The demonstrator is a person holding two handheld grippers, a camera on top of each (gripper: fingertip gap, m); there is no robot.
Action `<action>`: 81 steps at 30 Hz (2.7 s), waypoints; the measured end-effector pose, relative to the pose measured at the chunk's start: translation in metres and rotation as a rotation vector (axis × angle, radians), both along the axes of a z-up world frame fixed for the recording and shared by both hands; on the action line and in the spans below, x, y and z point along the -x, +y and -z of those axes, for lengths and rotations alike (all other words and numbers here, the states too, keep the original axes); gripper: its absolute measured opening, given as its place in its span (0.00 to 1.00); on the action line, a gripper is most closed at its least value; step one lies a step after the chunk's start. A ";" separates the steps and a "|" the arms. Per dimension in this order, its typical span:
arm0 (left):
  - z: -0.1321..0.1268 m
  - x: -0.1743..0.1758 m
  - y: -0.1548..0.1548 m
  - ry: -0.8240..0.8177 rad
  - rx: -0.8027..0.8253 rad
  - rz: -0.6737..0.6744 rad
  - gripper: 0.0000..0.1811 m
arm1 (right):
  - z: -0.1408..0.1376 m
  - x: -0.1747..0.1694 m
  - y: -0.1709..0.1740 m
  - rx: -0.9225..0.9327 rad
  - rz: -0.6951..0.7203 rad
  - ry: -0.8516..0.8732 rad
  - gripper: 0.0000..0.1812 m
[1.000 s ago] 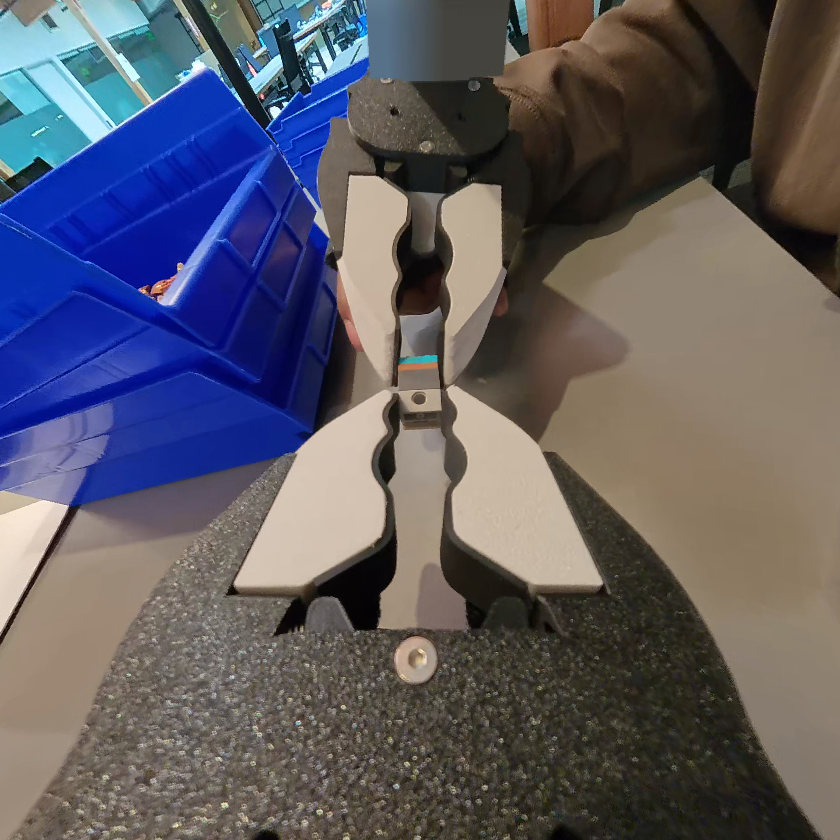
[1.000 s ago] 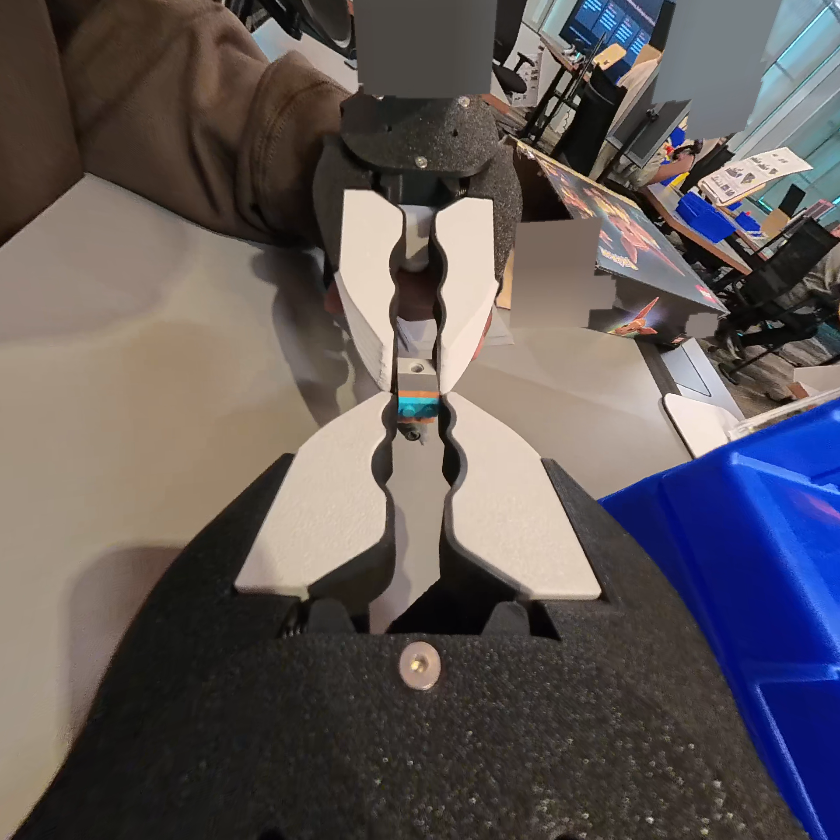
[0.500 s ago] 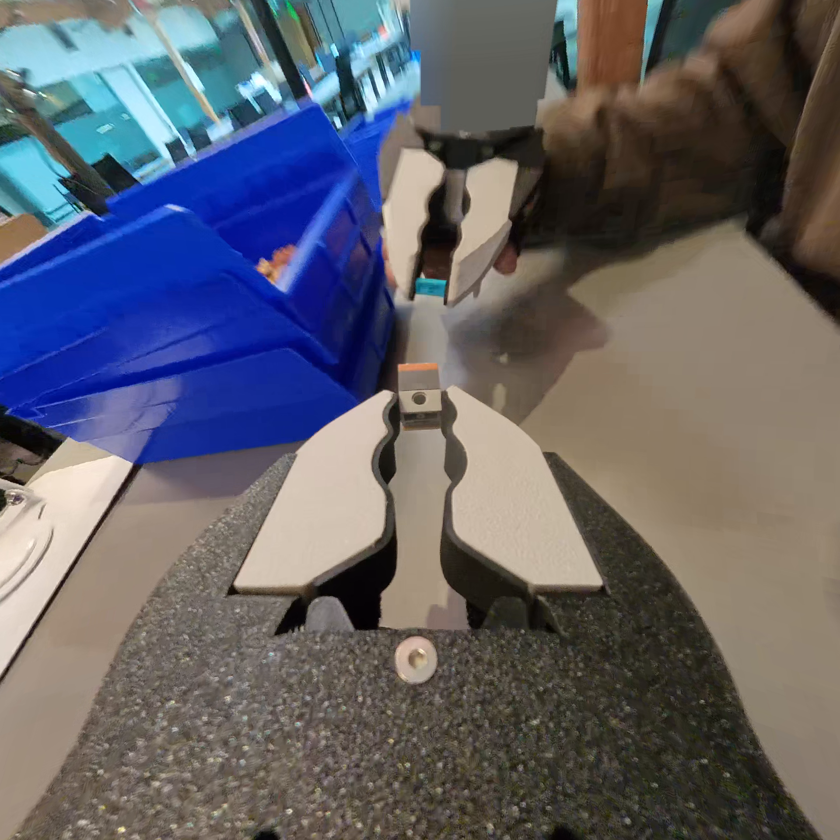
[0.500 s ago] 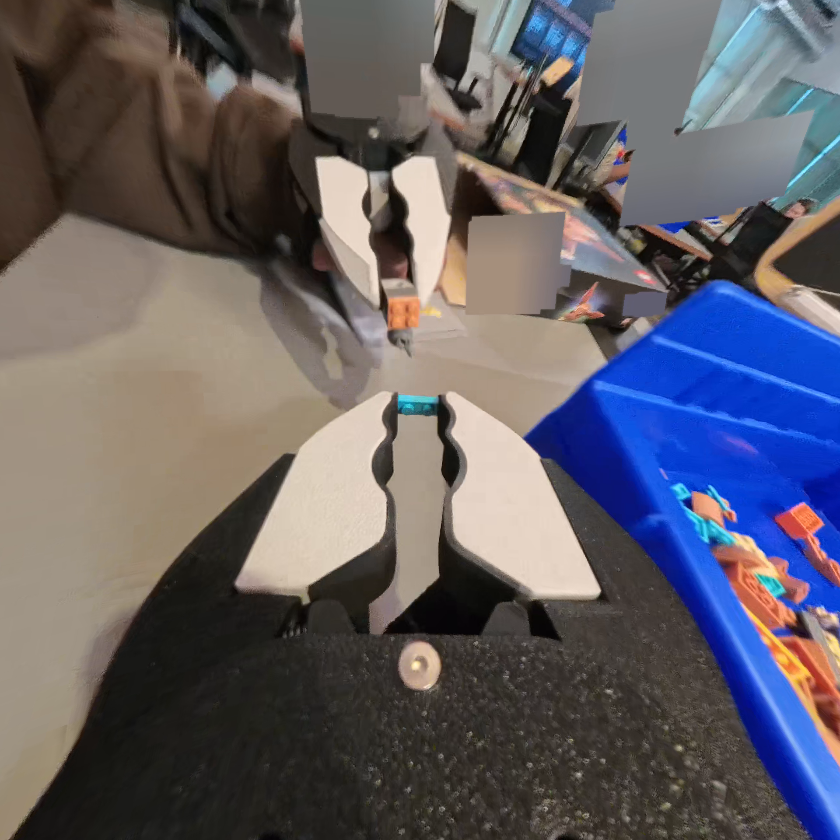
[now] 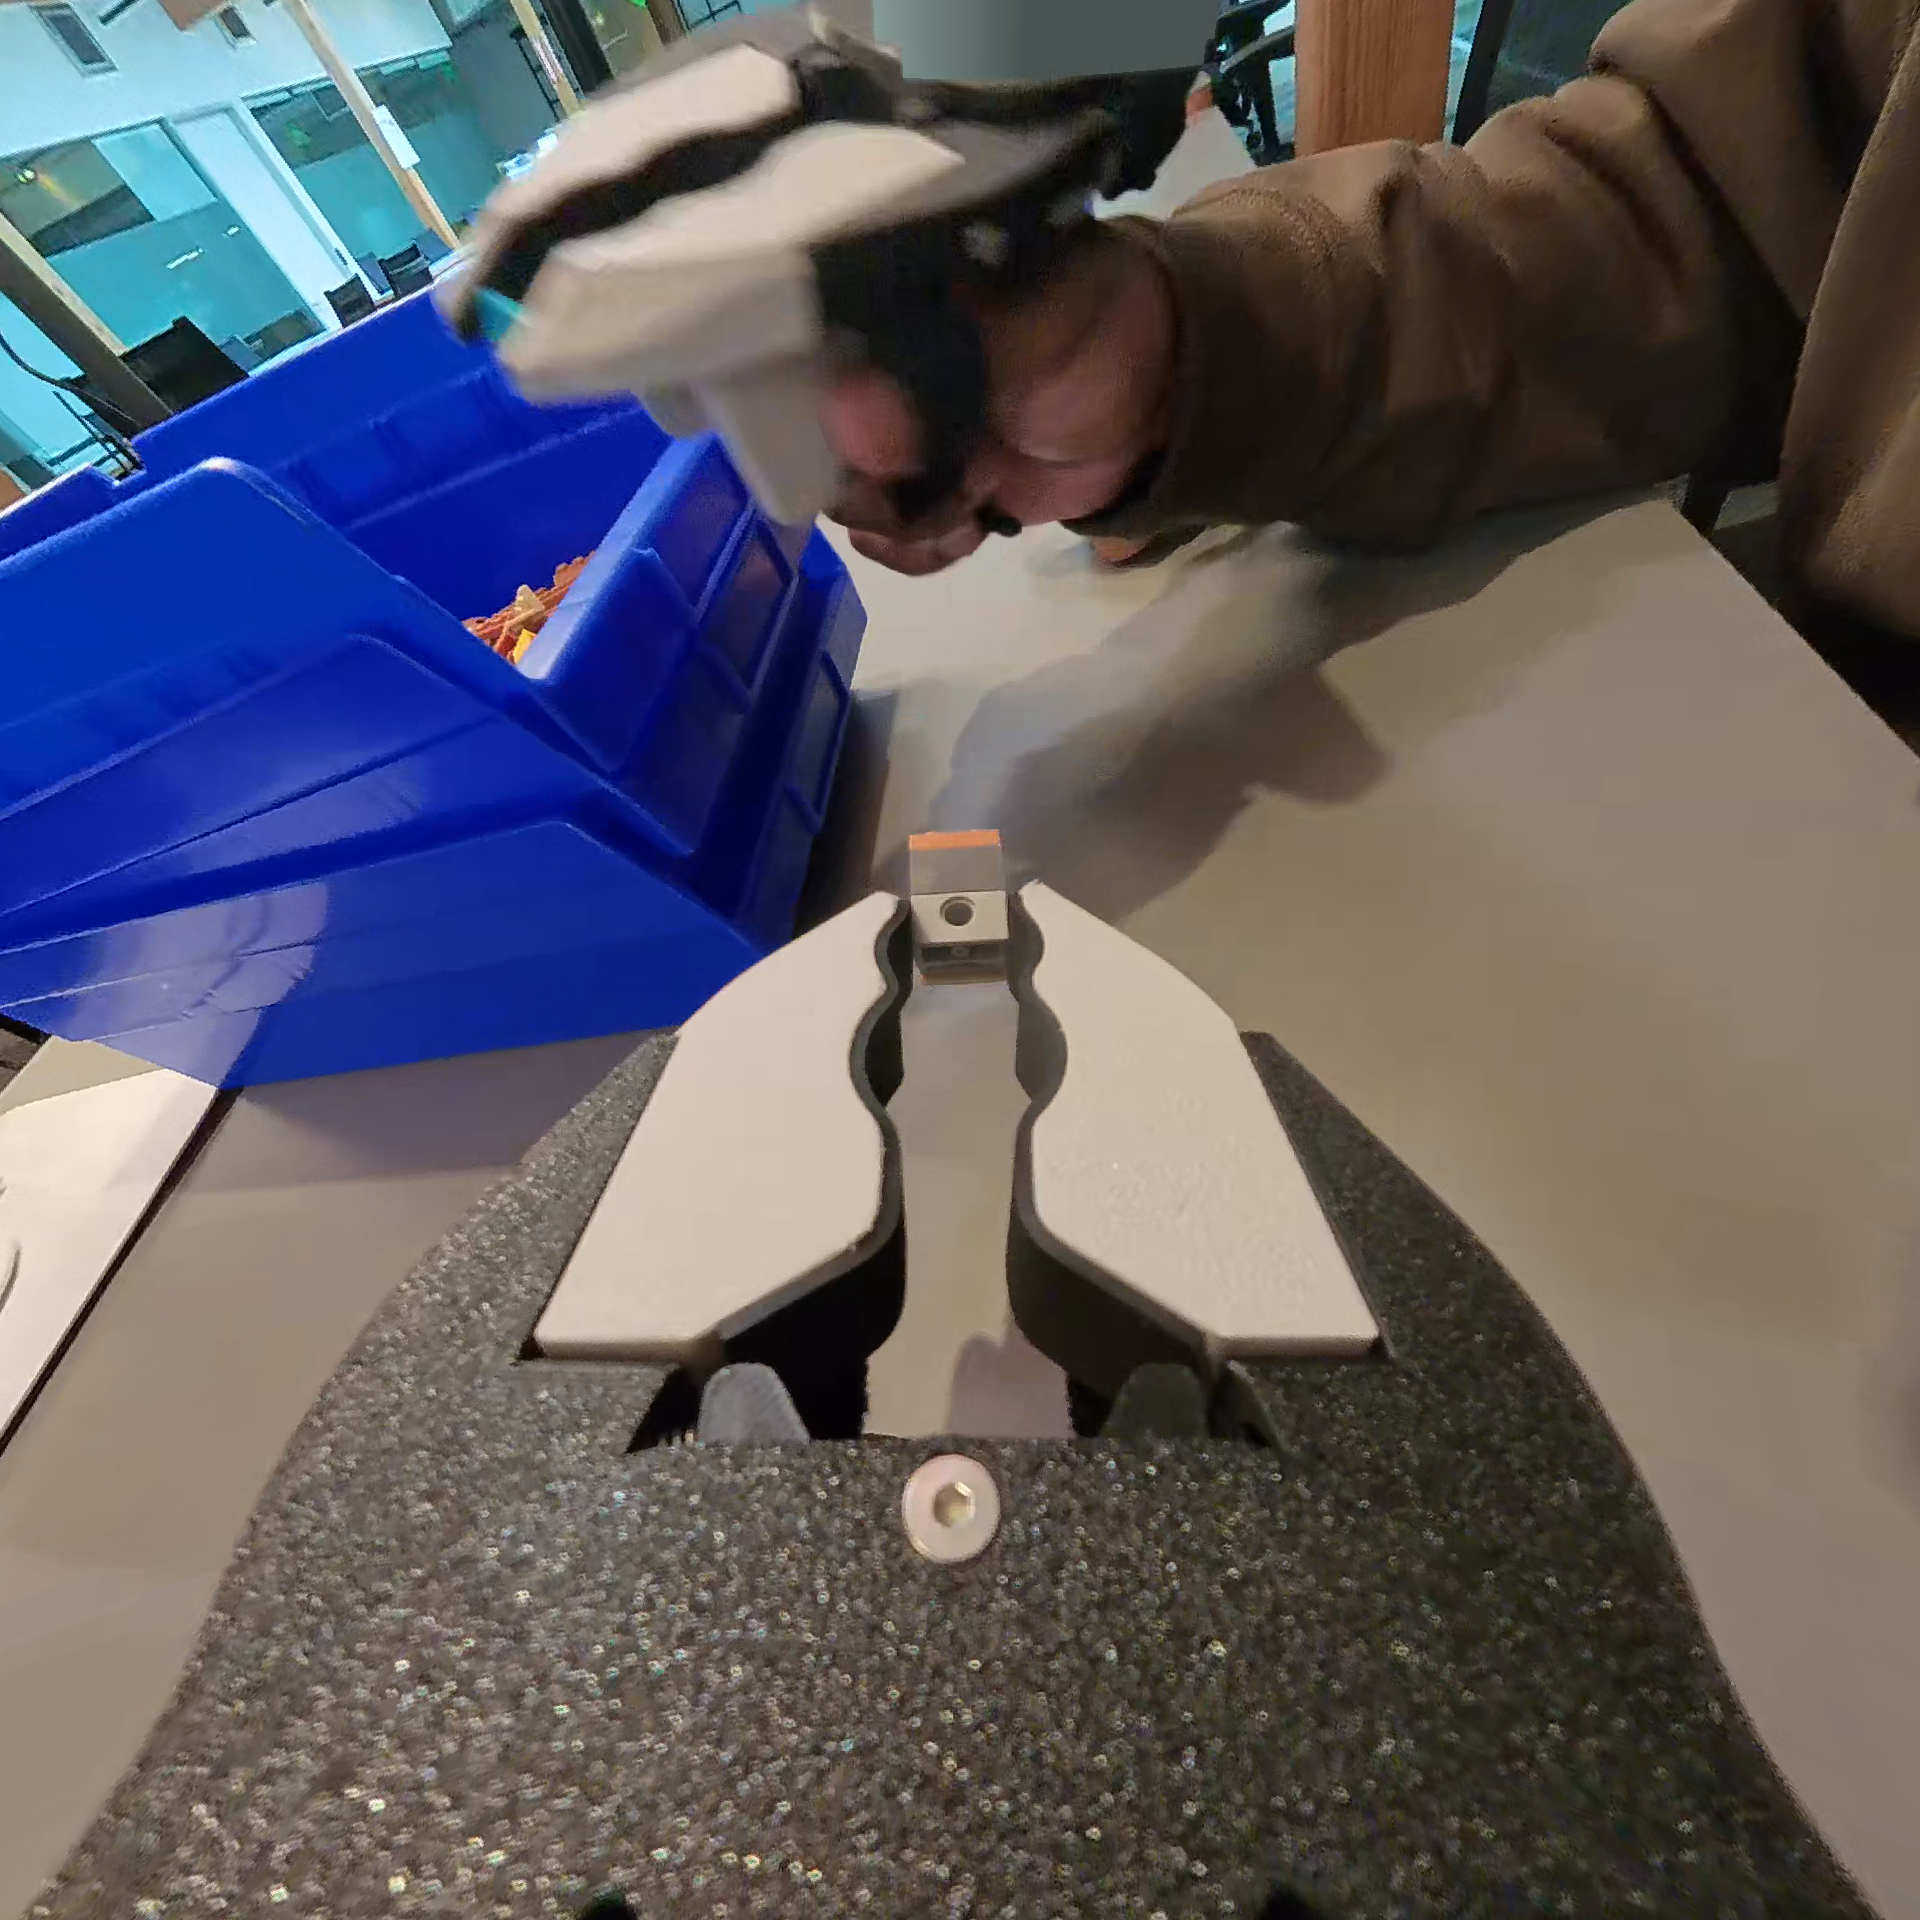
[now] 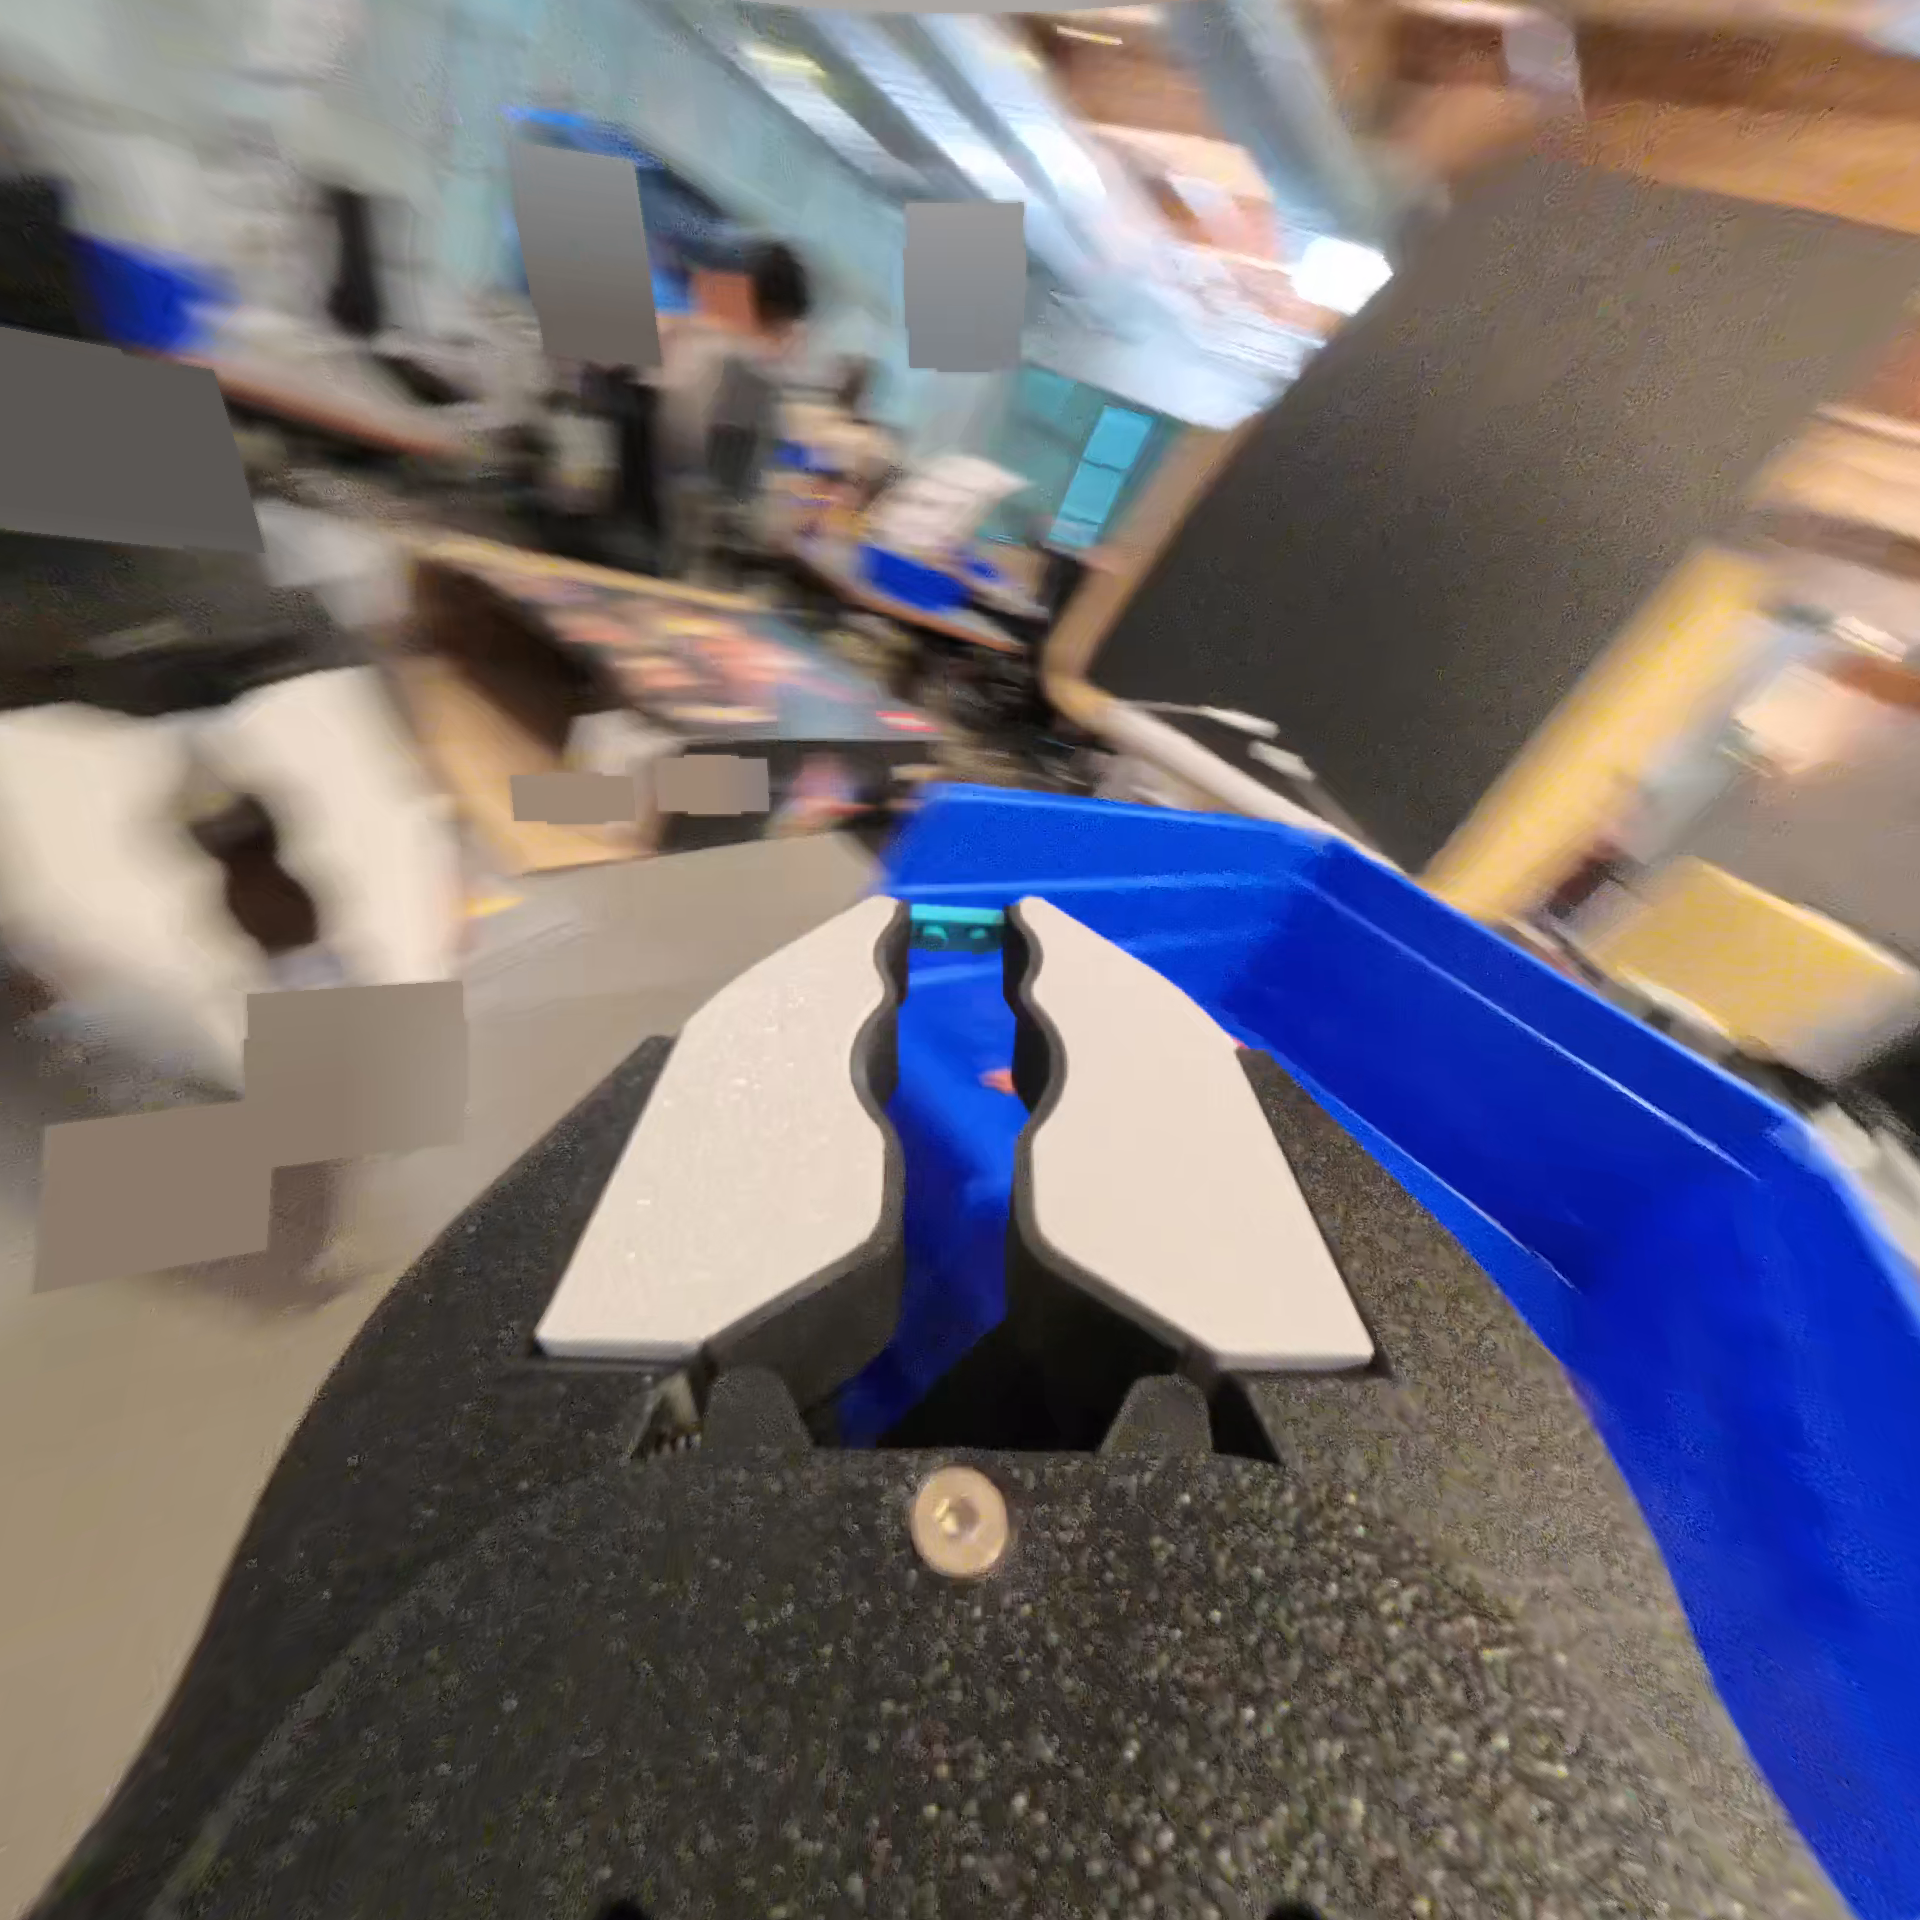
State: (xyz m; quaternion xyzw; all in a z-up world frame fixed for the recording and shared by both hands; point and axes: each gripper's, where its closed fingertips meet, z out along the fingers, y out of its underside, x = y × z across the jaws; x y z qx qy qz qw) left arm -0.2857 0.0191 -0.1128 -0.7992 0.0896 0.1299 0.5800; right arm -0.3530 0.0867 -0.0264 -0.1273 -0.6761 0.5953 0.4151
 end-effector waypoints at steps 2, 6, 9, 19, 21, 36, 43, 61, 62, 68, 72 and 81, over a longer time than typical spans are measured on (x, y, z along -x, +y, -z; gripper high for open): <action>-0.001 -0.002 0.003 -0.018 -0.016 0.004 0.09 | -0.010 0.033 0.035 0.089 0.266 -0.084 0.11; -0.004 -0.002 0.004 -0.034 -0.035 0.002 0.09 | 0.003 0.042 0.042 0.022 0.330 -0.164 0.19; -0.005 -0.002 0.004 -0.034 -0.040 -0.001 0.09 | 0.009 0.034 0.033 -0.068 0.291 -0.129 0.19; -0.008 -0.010 0.005 0.037 -0.043 0.033 0.09 | 0.073 -0.064 -0.052 -0.421 -0.402 -0.124 0.18; -0.006 -0.011 0.006 0.047 -0.034 0.038 0.09 | 0.077 -0.069 -0.059 -0.409 -0.437 -0.130 0.16; 0.007 -0.013 0.009 0.114 0.063 0.026 0.09 | 0.093 -0.075 -0.067 -0.495 -0.447 -0.108 0.10; 0.003 -0.021 0.010 0.094 0.040 0.076 0.10 | 0.087 -0.086 -0.066 -0.437 -0.540 -0.163 0.09; -0.010 -0.025 0.009 0.020 -0.050 0.118 0.10 | 0.071 -0.091 -0.066 -0.327 -0.610 -0.226 0.09; -0.011 -0.025 0.009 0.015 -0.055 0.121 0.10 | 0.071 -0.092 -0.066 -0.321 -0.613 -0.229 0.09; -0.012 -0.027 0.011 0.005 -0.070 0.138 0.10 | 0.068 -0.094 -0.065 -0.287 -0.646 -0.251 0.09; -0.005 -0.026 0.011 0.041 -0.022 0.125 0.09 | 0.074 -0.093 -0.064 -0.322 -0.645 -0.258 0.09; 0.023 -0.005 0.007 0.255 0.234 -0.034 0.09 | 0.119 -0.061 -0.061 -0.683 -0.333 -0.084 0.13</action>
